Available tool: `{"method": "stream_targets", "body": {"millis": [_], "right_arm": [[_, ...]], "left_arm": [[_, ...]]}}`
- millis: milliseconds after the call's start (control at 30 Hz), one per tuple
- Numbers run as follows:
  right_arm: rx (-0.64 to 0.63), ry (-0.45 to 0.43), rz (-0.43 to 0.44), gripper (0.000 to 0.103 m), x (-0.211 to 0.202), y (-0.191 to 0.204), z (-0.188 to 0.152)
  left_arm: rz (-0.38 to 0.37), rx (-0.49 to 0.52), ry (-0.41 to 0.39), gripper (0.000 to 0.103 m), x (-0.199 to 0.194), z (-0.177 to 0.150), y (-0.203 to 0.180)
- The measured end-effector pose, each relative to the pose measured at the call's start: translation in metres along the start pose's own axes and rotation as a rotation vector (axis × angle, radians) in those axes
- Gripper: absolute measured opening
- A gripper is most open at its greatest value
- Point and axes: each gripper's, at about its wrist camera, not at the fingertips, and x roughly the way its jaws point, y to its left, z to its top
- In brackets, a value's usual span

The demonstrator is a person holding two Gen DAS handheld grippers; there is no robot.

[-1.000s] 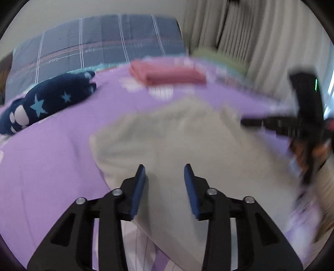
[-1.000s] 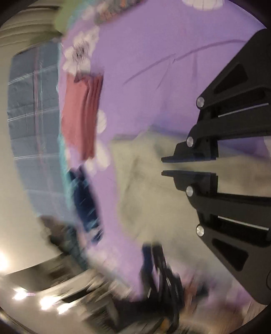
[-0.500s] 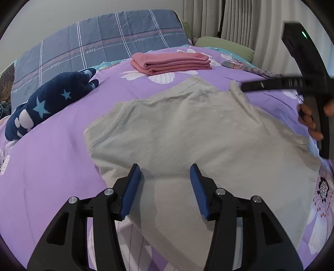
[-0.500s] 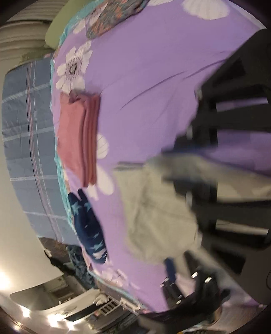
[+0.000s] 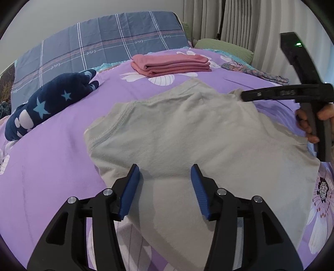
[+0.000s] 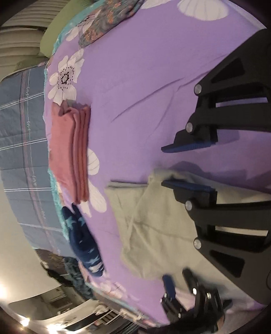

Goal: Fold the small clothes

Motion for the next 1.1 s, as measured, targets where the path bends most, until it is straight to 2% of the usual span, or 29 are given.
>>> {"method": "stream_targets", "body": {"millis": [67, 167, 267, 433, 467, 533, 700, 833, 933, 1100], "right_arm": [[-0.002, -0.001, 0.03, 0.031, -0.012, -0.001, -0.003], [-0.031, 0.012, 0.102, 0.04, -0.03, 0.003, -0.013], [-0.059, 0.032, 0.149, 0.049, -0.042, 0.007, -0.026], [-0.055, 0.11, 0.187, 0.051, -0.036, 0.004, -0.049], [-0.055, 0.117, 0.191, 0.051, -0.034, 0.003, -0.052], [-0.048, 0.116, 0.214, 0.053, -0.033, 0.002, -0.053], [-0.022, 0.13, 0.333, 0.056, -0.015, -0.001, -0.042], [0.014, 0.138, 0.397, 0.056, 0.005, -0.007, -0.025], [0.014, 0.145, 0.421, 0.052, 0.014, -0.008, -0.014], [-0.041, 0.17, 0.43, 0.048, 0.025, 0.001, -0.009]], "left_arm": [[-0.038, -0.026, -0.015, 0.065, -0.012, 0.0, -0.001], [-0.089, -0.066, -0.04, 0.068, -0.033, -0.005, 0.0], [-0.079, -0.094, -0.028, 0.07, -0.045, -0.015, 0.003], [-0.069, -0.15, 0.033, 0.073, -0.046, -0.04, 0.015], [-0.075, -0.169, 0.033, 0.077, -0.046, -0.041, 0.019], [-0.087, -0.205, 0.044, 0.078, -0.042, -0.041, 0.026], [-0.181, -0.261, 0.066, 0.08, -0.021, -0.031, 0.036], [-0.226, -0.287, 0.066, 0.08, -0.006, -0.018, 0.044], [-0.228, -0.289, 0.069, 0.078, 0.005, -0.009, 0.044], [-0.188, -0.289, 0.076, 0.06, 0.014, -0.002, 0.047]]}}
